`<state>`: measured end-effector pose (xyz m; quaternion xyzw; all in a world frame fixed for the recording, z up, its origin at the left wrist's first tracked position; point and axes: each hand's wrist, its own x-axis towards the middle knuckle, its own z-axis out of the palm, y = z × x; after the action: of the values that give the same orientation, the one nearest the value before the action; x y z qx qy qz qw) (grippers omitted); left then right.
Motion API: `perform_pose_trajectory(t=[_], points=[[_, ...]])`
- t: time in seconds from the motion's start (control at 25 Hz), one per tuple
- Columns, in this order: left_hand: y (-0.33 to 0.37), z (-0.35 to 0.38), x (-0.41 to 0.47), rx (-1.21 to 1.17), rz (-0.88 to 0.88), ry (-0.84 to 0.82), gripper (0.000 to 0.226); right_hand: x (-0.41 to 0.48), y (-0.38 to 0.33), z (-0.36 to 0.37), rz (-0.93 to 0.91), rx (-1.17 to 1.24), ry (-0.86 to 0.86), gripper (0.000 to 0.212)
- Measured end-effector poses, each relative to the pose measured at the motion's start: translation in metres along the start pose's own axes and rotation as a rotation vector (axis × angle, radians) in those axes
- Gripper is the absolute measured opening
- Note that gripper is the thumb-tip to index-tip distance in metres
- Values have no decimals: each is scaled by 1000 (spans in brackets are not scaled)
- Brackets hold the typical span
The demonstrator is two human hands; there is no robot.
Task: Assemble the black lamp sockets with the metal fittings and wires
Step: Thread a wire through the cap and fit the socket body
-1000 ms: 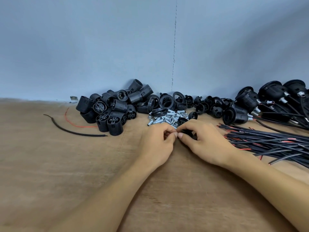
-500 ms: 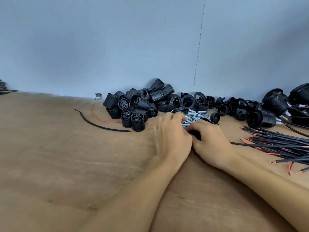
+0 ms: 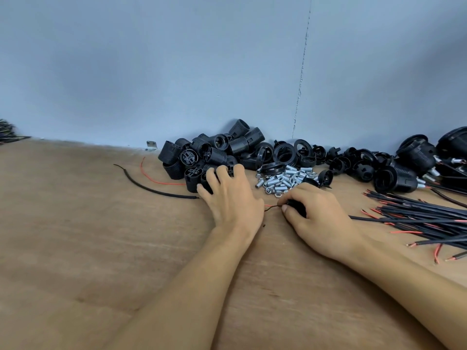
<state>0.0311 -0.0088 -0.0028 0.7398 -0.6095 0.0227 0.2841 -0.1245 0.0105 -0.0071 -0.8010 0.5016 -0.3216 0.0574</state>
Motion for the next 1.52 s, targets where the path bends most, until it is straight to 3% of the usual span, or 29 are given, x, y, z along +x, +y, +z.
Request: perform_pose_trajectory(t=[0.36, 0.44, 0.64, 0.96, 1.08, 1.16, 1.32, 1.52], points=[[2, 0, -3, -300, 202, 222, 36, 0, -1, -2, 0, 11, -6, 14], [3, -1, -3, -241, 155, 292, 38, 0, 0, -3, -1, 12, -5, 14], [-4, 1, -1, -137, -23, 63, 46, 0, 3, -2, 5, 14, 5, 13], [3, 3, -4, -207, 122, -8, 46, -1, 34, -28, 69, -57, 48, 5], [3, 5, -4, -295, 125, -6, 37, 1, 36, -30, 68, -7, 78, 11], [5, 4, -5, -410, 118, 36, 43, 3, 37, -29, 79, 27, 83, 6], [20, 1, -14, -620, 248, -29, 65, 5, 43, -31, 196, 159, 115, 8], [31, 9, -31, -726, 373, -190, 55, 5, 47, -34, 303, 474, 135, 9]])
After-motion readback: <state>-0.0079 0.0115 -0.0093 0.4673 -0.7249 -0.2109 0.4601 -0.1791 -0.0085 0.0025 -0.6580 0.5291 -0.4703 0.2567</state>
